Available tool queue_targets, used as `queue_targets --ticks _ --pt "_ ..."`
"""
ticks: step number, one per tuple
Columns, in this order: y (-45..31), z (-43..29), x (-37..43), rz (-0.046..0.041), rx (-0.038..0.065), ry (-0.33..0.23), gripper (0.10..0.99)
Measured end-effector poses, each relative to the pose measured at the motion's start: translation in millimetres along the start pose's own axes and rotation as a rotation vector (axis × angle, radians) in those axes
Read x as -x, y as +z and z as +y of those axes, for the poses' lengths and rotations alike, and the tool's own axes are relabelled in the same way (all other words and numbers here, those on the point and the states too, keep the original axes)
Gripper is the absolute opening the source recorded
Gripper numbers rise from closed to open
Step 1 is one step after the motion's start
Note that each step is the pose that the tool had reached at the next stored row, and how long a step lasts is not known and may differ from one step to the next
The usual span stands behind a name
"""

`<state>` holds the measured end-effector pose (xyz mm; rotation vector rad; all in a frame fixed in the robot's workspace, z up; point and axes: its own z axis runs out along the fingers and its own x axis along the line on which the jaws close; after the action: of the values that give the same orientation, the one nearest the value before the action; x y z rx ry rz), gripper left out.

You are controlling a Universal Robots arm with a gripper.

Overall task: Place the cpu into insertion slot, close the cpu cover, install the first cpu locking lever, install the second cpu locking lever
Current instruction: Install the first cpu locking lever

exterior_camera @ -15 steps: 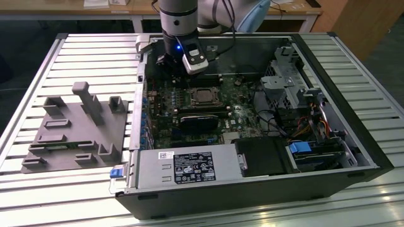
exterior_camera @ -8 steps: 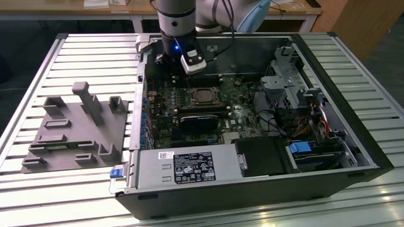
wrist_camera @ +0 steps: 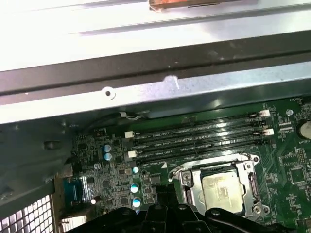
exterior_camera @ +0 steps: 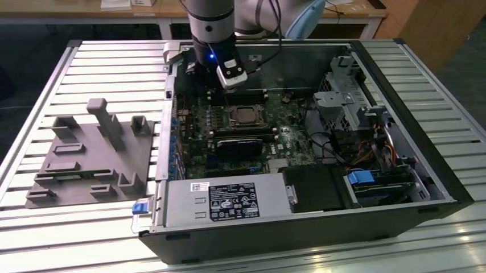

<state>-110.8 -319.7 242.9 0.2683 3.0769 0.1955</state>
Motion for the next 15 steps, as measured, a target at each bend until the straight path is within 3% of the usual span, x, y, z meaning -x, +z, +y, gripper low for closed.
queue_targets --ticks 3,12,15 --pt "-0.1 -0.3 -1.8 0.0013 0.013 0.0 0.102" --pt "-0.3 -0.9 -5.1 0.0138 0.086 0.004 0.102" --pt "-0.3 -0.8 -5.1 0.0139 0.086 0.004 0.102"
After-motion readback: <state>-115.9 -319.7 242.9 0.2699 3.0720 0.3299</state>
